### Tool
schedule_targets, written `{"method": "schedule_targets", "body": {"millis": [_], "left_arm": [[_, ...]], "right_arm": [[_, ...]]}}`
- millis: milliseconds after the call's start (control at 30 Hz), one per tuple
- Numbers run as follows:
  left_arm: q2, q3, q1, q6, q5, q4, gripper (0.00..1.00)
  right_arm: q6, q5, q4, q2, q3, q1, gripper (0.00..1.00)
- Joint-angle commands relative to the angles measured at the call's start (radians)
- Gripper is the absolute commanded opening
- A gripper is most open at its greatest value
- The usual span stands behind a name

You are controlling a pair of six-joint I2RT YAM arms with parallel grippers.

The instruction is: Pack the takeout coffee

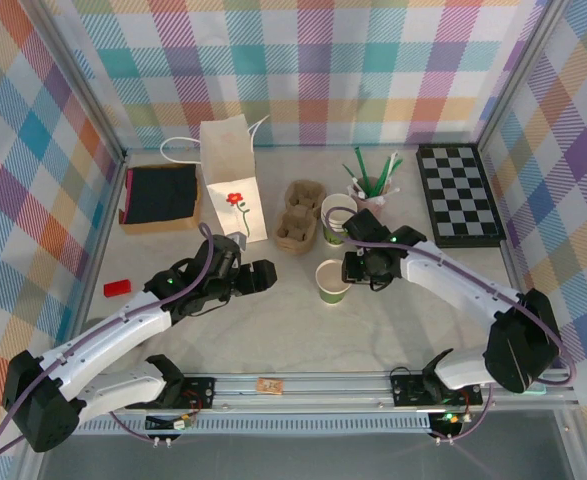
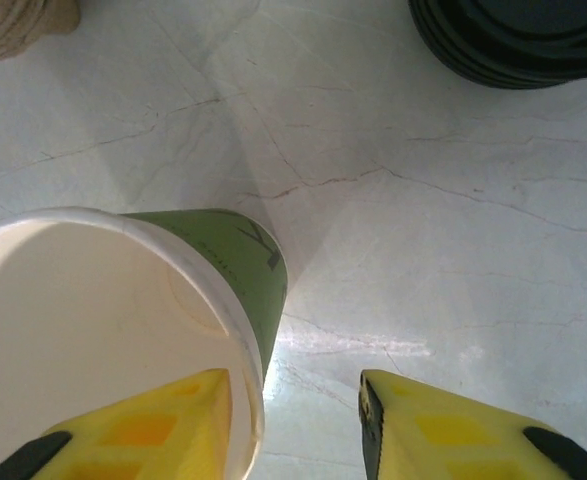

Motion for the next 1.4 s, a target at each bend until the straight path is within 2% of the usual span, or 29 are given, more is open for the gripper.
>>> {"method": "schedule_targets", "body": {"millis": [0, 100, 200, 267, 367, 533, 600, 867, 1367], "left_arm": [[-0.013, 0.002, 0.014, 0.002, 0.01, -0.006, 0.78], [-0.021, 0.004, 0.014, 0.004, 0.004, -0.013, 0.78], [-0.021, 0.009, 0.014, 0.008, 0.0, -0.017, 0.78], [-0.015, 0.013, 0.014, 0.009, 0.003, -0.016, 0.78], [-0.009, 0.021, 0.014, 0.015, 0.007, -0.015, 0.78], [-0.013, 0.014, 0.013, 0.012, 0.009, -0.016, 0.78], [-0.016, 0.012, 0.014, 0.011, 0.011, -0.021, 0.78], [-0.026, 0.002, 0.014, 0.01, -0.005, -0.033, 0.78], [-0.024, -0.003, 0.014, 0.015, -0.015, -0.037, 0.76]], "right_arm": [[-0.012, -0.004, -0.065, -0.05, 0.062, 0.007, 0.45], [-0.032, 0.025, -0.119, -0.092, 0.113, 0.006, 0.52], [-0.073, 0.116, -0.184, -0.12, 0.181, 0.003, 0.62], [-0.113, 0.168, -0.221, -0.103, 0.224, -0.015, 0.65], [-0.172, 0.17, -0.223, -0.062, 0.249, -0.056, 0.66], [-0.275, 0.088, -0.124, 0.013, 0.217, -0.166, 0.64], [-0.301, 0.092, -0.099, 0.059, 0.216, -0.19, 0.64], [-0.343, 0.113, -0.004, 0.209, 0.213, -0.192, 0.53], [-0.446, 0.136, 0.09, 0.356, 0.238, -0.191, 0.48]]}}
